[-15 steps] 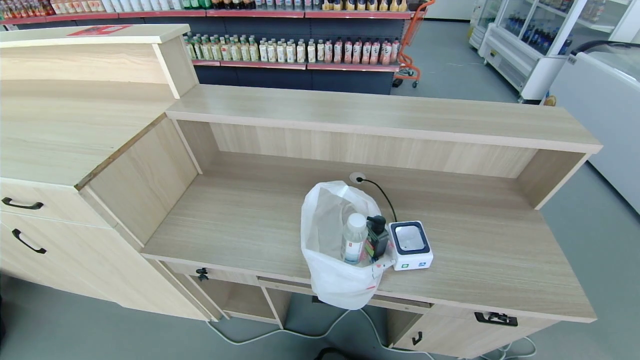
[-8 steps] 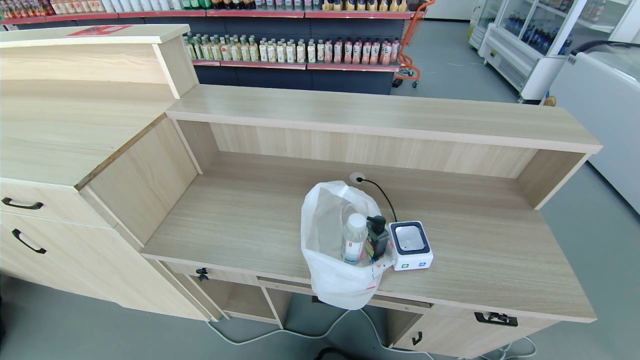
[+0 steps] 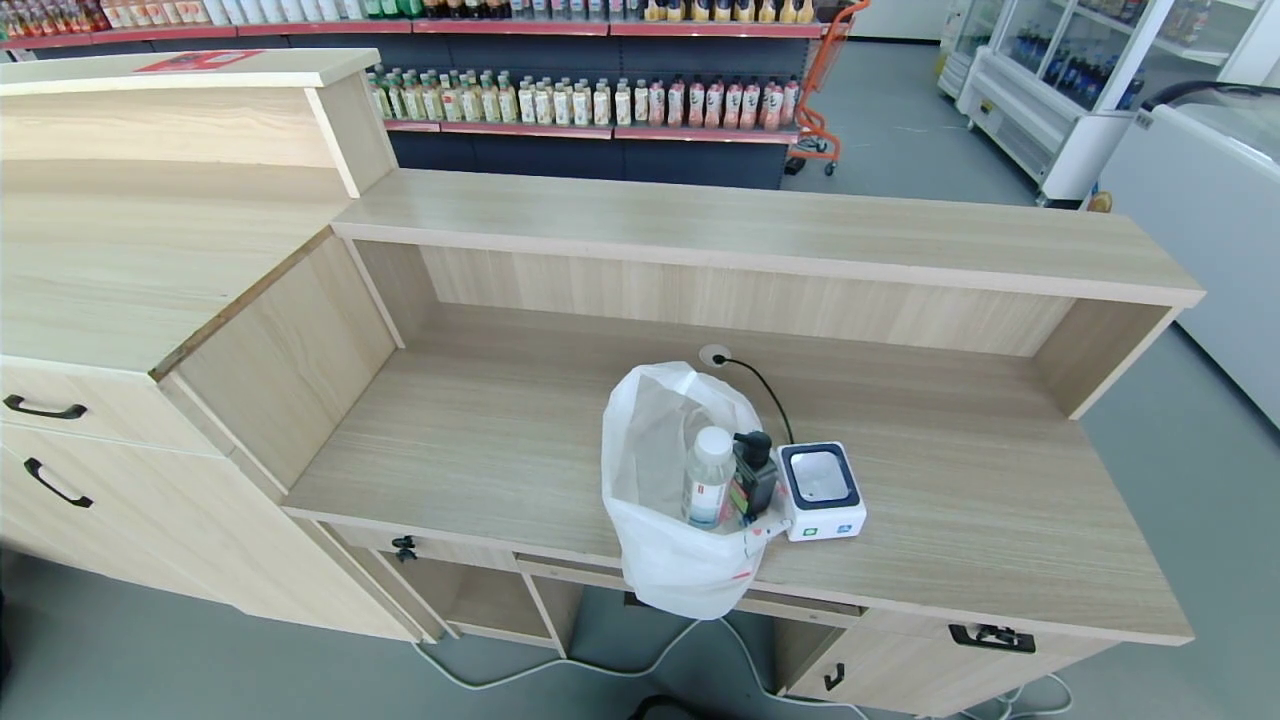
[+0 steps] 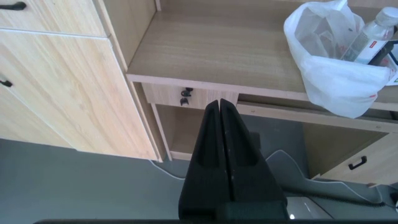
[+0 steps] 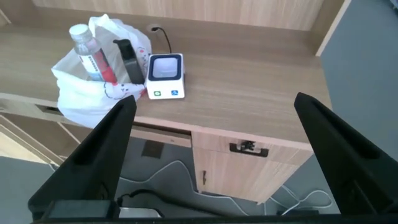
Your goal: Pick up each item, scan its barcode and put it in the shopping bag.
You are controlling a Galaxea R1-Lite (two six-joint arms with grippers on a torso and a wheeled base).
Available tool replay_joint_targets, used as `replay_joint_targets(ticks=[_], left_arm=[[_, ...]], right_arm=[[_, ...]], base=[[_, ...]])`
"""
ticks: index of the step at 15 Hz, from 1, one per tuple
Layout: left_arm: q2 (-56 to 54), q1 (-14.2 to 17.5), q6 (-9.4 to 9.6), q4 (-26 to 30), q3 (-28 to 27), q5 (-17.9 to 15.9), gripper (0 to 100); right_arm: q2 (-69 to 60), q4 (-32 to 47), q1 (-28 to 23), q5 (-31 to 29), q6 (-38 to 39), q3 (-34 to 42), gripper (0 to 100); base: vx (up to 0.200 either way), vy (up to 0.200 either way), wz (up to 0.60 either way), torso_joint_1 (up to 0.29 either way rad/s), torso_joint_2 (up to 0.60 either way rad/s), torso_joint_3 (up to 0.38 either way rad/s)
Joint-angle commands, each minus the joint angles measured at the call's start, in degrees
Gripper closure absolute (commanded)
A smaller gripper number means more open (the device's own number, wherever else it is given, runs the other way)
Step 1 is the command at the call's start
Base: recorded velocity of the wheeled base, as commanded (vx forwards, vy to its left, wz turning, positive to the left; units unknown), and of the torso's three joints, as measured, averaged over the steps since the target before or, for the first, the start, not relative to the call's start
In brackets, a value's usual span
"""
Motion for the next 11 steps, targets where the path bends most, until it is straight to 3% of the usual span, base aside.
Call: replay_joint_targets(ticks=[1, 11], left_arm=[[0.06, 0.00, -0.01, 0.02, 0.02, -0.01, 100], [0.06, 0.00, -0.01, 0.02, -0.07, -0.01, 100]], right_arm=[[0.22, -0.06, 0.00, -0.09, -0.09, 0.00, 0], [0.22, -0.06, 0.00, -0.09, -0.26, 0.00, 0]], base=[[0.000, 0.000, 0.00, 0.000, 0.00, 0.000], [0.000, 0.000, 0.00, 0.000, 0.00, 0.000]])
